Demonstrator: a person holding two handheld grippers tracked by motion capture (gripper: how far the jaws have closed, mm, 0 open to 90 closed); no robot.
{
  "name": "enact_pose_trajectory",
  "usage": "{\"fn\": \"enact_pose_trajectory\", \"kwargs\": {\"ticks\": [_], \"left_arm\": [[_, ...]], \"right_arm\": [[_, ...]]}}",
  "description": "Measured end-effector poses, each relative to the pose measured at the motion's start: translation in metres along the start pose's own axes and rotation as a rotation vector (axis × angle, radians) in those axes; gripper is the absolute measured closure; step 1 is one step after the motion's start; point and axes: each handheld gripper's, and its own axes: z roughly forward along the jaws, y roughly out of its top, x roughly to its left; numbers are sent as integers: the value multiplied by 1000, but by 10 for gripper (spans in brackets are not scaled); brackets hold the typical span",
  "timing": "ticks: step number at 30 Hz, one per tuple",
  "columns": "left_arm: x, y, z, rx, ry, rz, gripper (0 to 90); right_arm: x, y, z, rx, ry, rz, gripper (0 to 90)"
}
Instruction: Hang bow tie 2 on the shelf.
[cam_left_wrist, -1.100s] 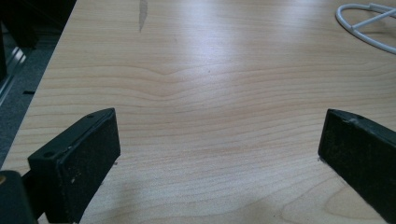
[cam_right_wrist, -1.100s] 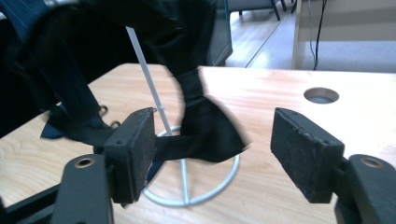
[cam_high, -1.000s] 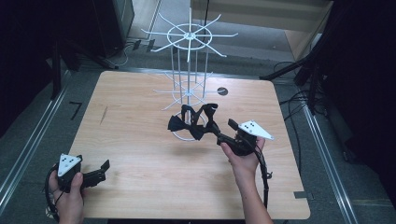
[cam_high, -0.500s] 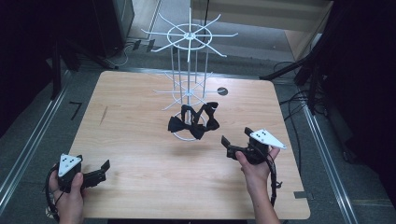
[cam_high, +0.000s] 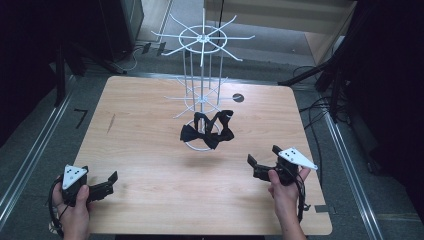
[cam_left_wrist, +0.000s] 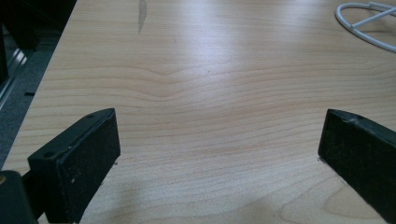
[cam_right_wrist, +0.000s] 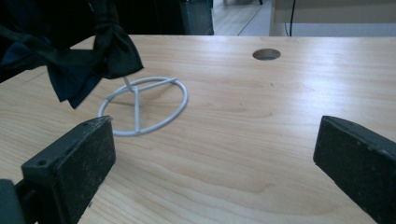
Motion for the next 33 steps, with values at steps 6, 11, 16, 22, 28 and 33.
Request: {"fn": "enact_pose_trajectory", "kwargs": {"ticks": [6, 11, 16, 22, 28, 33], "left_arm": [[-1, 0, 1, -2, 2, 6, 0], [0, 0, 0, -1, 1, 5, 0], [-1, 0, 0, -3, 2, 5, 0], [0, 0, 0, -1, 1, 4, 0], [0, 0, 0, 0, 3, 4, 0], [0, 0, 0, 0, 0, 0, 0]], "right_arm": [[-9, -8, -9, 11, -11, 9, 0], [-16, -11, -16, 12, -18, 11, 0], [-24, -14, -24, 9, -28, 28, 0], [-34, -21, -34, 6, -44, 37, 0], [-46, -29, -46, 12, -72, 39, 0], [-55, -35, -56, 18, -93, 45, 0]]}}
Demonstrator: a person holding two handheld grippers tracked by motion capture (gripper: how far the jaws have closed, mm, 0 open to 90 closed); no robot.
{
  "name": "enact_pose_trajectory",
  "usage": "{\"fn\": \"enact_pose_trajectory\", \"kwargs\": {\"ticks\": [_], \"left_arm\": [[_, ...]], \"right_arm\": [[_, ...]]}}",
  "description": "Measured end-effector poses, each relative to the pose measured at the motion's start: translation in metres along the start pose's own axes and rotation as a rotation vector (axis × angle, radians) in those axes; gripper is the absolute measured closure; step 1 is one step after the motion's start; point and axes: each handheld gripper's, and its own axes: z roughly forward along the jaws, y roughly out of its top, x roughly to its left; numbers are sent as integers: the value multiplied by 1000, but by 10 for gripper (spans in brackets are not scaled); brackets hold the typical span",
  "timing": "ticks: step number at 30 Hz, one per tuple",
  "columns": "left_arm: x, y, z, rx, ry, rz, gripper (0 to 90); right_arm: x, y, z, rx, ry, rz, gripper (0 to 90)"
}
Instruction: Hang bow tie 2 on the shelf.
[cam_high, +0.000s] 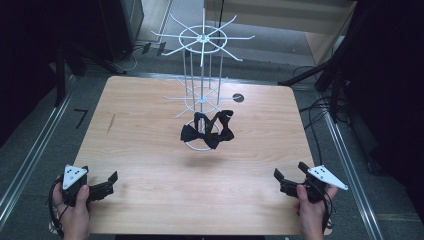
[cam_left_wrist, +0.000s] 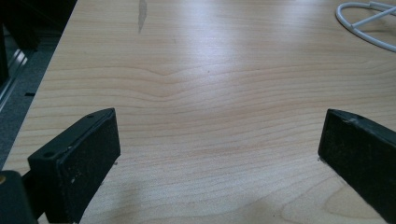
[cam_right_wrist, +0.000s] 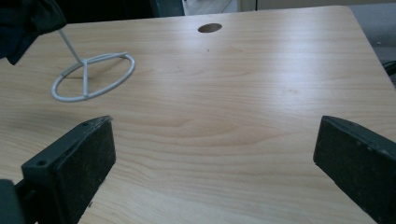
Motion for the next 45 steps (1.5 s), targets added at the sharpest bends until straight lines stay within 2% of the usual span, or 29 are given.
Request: {"fn": "enact_pose_trajectory", "kwargs": {"ticks": [4, 15, 21, 29, 36, 40, 45], "left_arm": [[0, 0, 0, -3, 0, -3, 0], [0, 0, 0, -2, 2, -3, 0], [1, 0, 0, -2, -2, -4, 0], [1, 0, 0, -6, -6, -14, 0], [2, 0, 0, 2, -8, -15, 0], [1, 0, -1, -9, -17, -12, 0], [3, -1, -1, -11, -27, -21, 0]], "right_arm": [[-10, -6, -7, 7, -11, 26, 0], [-35, -21, -27, 27, -53, 53, 0], [-43, -28, -36, 37, -70, 51, 0], [-55, -36, -48, 34, -80, 90, 0], [-59, -41, -50, 51, -84, 93, 0], [-59, -42, -47, 63, -81, 99, 0], [-59, -43, -48, 65, -74, 122, 0]]}}
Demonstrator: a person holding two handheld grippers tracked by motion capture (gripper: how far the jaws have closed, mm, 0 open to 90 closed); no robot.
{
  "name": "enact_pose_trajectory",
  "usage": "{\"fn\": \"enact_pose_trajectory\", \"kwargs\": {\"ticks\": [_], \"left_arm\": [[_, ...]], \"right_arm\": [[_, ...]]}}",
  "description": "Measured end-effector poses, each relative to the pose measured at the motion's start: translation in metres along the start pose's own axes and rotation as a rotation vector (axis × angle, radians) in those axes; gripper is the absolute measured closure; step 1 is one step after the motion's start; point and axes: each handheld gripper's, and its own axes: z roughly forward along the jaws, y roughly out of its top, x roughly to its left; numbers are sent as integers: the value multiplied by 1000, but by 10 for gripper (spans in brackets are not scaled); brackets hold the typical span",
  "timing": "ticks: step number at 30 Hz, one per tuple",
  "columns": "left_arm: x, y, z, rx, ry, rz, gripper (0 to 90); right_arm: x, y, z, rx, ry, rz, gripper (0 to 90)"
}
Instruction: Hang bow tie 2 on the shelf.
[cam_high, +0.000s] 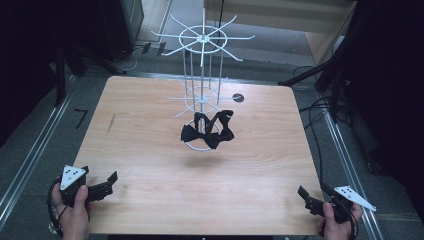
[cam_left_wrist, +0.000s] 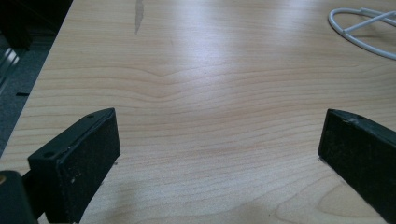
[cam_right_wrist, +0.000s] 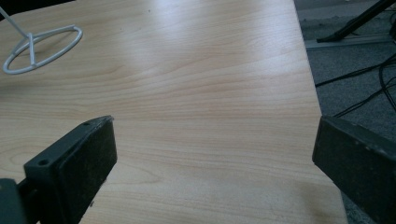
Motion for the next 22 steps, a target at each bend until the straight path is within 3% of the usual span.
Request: {"fn": "enact_pose_trajectory", "kwargs": {"ticks": [8, 12, 18, 22], "left_arm": [[7, 0, 0, -12, -11, -59, 0], [7, 0, 0, -7, -15, -45, 0], [9, 1, 1, -5, -19, -65, 0], [8, 1, 1, 2, -16, -50, 0]], "right_arm": [[1, 0, 1, 2, -10, 3, 3], [1, 0, 1, 2, -11, 10, 3], [-1, 1, 1, -4, -11, 14, 3], [-2, 3, -1, -19, 24, 60, 3]]}}
